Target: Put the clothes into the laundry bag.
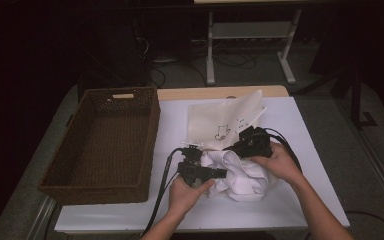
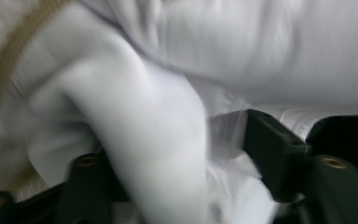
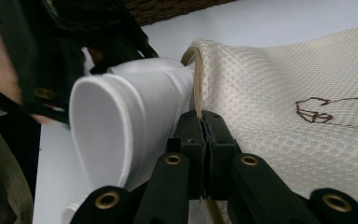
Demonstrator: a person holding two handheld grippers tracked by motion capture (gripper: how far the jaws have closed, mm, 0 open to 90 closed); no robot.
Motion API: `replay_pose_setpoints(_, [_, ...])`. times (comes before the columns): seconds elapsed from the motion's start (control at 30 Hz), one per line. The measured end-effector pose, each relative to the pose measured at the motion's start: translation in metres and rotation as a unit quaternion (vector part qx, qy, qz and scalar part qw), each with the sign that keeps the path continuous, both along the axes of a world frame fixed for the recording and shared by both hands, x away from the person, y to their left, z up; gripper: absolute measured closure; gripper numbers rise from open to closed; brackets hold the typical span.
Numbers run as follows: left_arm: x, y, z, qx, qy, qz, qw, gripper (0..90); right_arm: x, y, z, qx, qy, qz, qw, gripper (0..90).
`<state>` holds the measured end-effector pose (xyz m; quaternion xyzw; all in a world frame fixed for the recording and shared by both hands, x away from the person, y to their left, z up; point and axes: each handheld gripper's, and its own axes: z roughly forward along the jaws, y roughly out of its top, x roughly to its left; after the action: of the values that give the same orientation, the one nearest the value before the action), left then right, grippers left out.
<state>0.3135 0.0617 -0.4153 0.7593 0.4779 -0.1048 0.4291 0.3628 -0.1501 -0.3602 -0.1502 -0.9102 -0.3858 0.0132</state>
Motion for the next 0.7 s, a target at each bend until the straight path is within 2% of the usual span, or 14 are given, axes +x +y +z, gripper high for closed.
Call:
replay_pose_setpoints(0.13, [0.005, -0.002, -0.004, 0.007, -0.013, 0.02, 0.9997, 63.8, -0.001, 0.0, -0.001, 0.001, 0.001, 0.002, 1.0, 87.4])
replay_pose_setpoints(0.17, [0.006, -0.002, -0.004, 0.005, -0.017, 0.024, 0.9996, 71.3, -0.002, 0.001, 0.001, 0.003, 0.0, 0.004, 1.0, 87.4])
replay_pose_setpoints(0.23, [0.009, 0.001, -0.002, -0.01, -0.019, 0.038, 0.999, 79.8, -0.004, 0.001, 0.004, 0.007, -0.003, 0.006, 1.0, 87.4])
replay_pose_setpoints(0.37, [0.01, 0.003, 0.01, -0.015, -0.038, 0.056, 0.9976, 82.1, -0.009, 0.001, 0.014, 0.009, -0.015, 0.01, 0.9998, 87.4])
replay_pose_setpoints(0.5, [0.01, 0.007, 0.023, -0.034, -0.058, 0.071, 0.9952, 82.5, -0.013, 0.0, 0.027, 0.018, -0.031, 0.013, 0.9993, 87.4])
replay_pose_setpoints(0.53, [0.011, 0.007, 0.023, -0.035, -0.06, 0.073, 0.9949, 82.6, -0.014, 0.0, 0.029, 0.022, -0.035, 0.015, 0.9991, 87.4])
replay_pose_setpoints(0.57, [0.011, 0.006, 0.021, -0.027, -0.062, 0.074, 0.995, 82.5, -0.015, 0.0, 0.03, 0.024, -0.033, 0.014, 0.9991, 87.4])
replay_pose_setpoints(0.63, [0.014, 0.004, 0.012, -0.014, -0.055, 0.074, 0.9956, 82.4, -0.013, 0.001, 0.023, 0.013, -0.027, 0.015, 0.9994, 87.4])
replay_pose_setpoints(0.7, [0.017, 0.006, 0.004, -0.021, -0.042, 0.072, 0.9963, 82.0, -0.011, 0.003, 0.013, 0.0, -0.018, 0.014, 0.9997, 87.4])
